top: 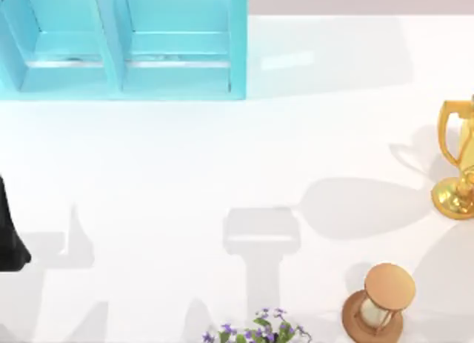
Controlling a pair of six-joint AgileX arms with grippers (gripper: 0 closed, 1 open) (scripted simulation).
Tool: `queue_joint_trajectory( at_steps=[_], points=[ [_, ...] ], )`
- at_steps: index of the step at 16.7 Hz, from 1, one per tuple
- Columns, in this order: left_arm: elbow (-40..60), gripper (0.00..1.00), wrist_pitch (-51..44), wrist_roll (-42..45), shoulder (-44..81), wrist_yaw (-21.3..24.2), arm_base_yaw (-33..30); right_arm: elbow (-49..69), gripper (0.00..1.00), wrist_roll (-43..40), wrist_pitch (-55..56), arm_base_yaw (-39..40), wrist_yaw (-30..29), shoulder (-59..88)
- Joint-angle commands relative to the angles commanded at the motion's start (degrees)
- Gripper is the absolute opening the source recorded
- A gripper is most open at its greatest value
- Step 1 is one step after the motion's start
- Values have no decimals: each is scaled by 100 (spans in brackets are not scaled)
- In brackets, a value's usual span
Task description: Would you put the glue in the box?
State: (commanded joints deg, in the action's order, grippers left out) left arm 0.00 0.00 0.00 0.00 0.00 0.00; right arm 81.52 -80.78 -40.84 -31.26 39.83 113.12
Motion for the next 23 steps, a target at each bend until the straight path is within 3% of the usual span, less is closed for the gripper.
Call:
queue_joint_trajectory(
  at_steps=[5,10,18,23],
  points=[
    [0,100,0,0,0,0,0,-67,0,-3065,-2461,-1591,1797,393],
    [0,100,0,0,0,0,0,-321,0,-4767,-4118,-2655,2711,672],
    [0,100,0,0,0,0,0,-434,0,-5046,-4400,-2829,2824,719],
    [0,100,0,0,0,0,0,-751,0,-4426,-3817,-2652,2856,692]
  ],
)
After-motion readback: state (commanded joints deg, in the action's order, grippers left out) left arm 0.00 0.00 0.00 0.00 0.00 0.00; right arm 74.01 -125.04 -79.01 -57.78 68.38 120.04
